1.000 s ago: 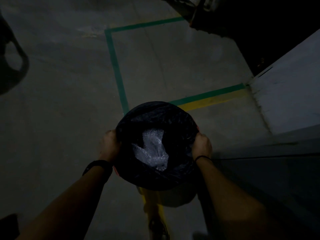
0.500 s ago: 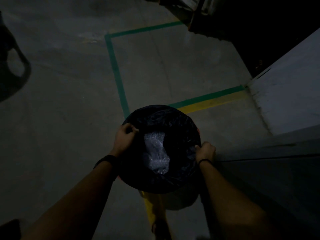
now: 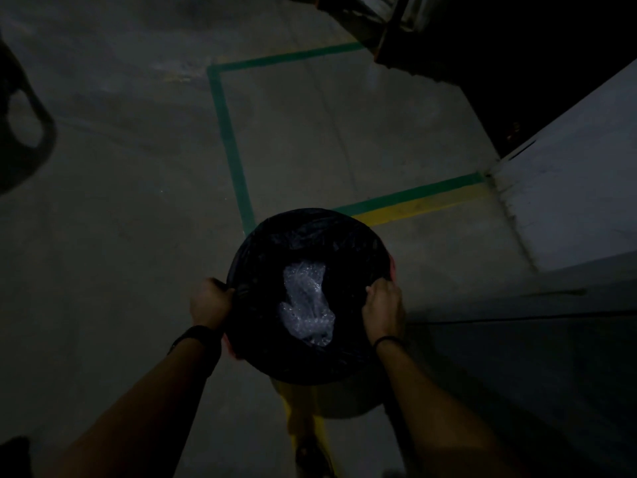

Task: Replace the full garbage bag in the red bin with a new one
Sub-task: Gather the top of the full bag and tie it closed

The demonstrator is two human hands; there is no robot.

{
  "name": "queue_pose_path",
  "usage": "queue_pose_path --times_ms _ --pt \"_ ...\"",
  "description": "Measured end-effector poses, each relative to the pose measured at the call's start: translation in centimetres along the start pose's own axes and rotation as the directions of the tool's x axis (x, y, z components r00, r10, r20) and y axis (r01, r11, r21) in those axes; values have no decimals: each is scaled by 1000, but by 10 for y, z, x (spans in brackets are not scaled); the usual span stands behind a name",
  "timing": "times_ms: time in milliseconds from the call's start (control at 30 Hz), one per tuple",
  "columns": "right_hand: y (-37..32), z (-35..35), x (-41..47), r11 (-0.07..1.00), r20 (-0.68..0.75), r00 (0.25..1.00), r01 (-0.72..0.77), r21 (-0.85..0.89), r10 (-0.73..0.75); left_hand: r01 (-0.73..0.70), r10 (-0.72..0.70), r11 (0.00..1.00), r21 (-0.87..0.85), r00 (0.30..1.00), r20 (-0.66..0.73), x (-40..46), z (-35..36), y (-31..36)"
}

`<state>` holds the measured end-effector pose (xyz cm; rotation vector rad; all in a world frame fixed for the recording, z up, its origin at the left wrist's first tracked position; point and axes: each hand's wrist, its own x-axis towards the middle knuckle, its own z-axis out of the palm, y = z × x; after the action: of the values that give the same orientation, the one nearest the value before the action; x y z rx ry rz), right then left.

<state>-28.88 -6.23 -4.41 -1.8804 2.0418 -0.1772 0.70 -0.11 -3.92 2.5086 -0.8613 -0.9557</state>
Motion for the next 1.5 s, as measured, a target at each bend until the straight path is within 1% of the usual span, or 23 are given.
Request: queue_pose_path --times_ms 133,300,367,400,433,467,500,533,567,600,633,700,733,833,967,1033,1100,1167,1233,1300,1400,1433,1500 --pt "-11 10 -21 989 -3 989 148 -30 -148 -74 74 997 13 997 1 -2 -4 -4" --pt "-19 16 -31 940 54 948 317 -124 -312 -31 31 999 8 999 16 2 -6 -11" --pt "-20 12 -21 935 22 947 320 -151 -320 -21 19 999 44 999 46 1 -7 -8" --pt "-22 8 -13 952 -12 957 285 -110 -288 -27 23 998 64 998 62 0 -8 -6" --pt "-25 3 -5 974 -48 973 225 -23 -226 -31 26 997 69 997 70 -1 -8 -3" --pt "-29 -3 3 985 -65 990 135 106 -128 -49 45 997 58 996 70 -3 -8 1" --pt "-34 -8 14 969 -51 999 21 247 -8 -74 72 997 23 995 75 -5 -8 4" --pt "-36 -12 25 926 8 994 -105 363 110 -116 117 993 -8 990 74 -8 -7 7" --pt "-38 -15 36 878 93 977 -214 428 192 -158 160 987 -33 984 72 -11 -5 10" --pt "-39 -17 45 847 164 959 -283 451 233 -198 201 979 -41 977 69 -15 -2 13" --pt "-39 -19 52 832 201 950 -307 462 239 -213 215 976 -45 975 61 -19 1 17" --pt "-41 -24 60 826 217 951 -301 476 222 -244 247 967 -66 968 40 -26 8 25" --pt "-43 -27 63 829 219 952 -296 474 215 -288 290 955 -73 957 28 -28 12 28" --pt "-46 -31 71 832 263 943 -310 460 205 -452 453 891 -36 890 42 -34 19 31" --pt "-58 -39 75 792 370 909 -366 489 191 -608 592 789 87 791 157 -45 23 28" --pt "-65 -45 70 738 415 902 -359 570 119 -664 639 740 106 744 193 -50 23 27" --pt "-67 -46 67 704 443 897 -319 635 7 -681 654 725 103 728 206 -52 23 26" --pt "-69 -46 60 680 485 874 -333 653 -38 -666 637 740 93 739 219 -54 22 23" --pt "-71 -44 56 659 541 840 -386 646 -38 -623 601 781 50 770 216 -58 22 22" --pt "-70 -44 50 696 615 783 -390 602 -94 -563 555 826 -12 811 183 -60 22 17" --pt "-60 -49 46 826 687 710 -290 483 -153 -441 449 893 -88 885 125 -62 20 11" --pt "-54 -51 44 853 699 695 -252 458 -170 -388 402 911 -137 910 102 -63 18 9" --pt "-38 -54 41 902 733 663 -213 376 -149 -248 273 930 -270 960 62 -62 10 5"
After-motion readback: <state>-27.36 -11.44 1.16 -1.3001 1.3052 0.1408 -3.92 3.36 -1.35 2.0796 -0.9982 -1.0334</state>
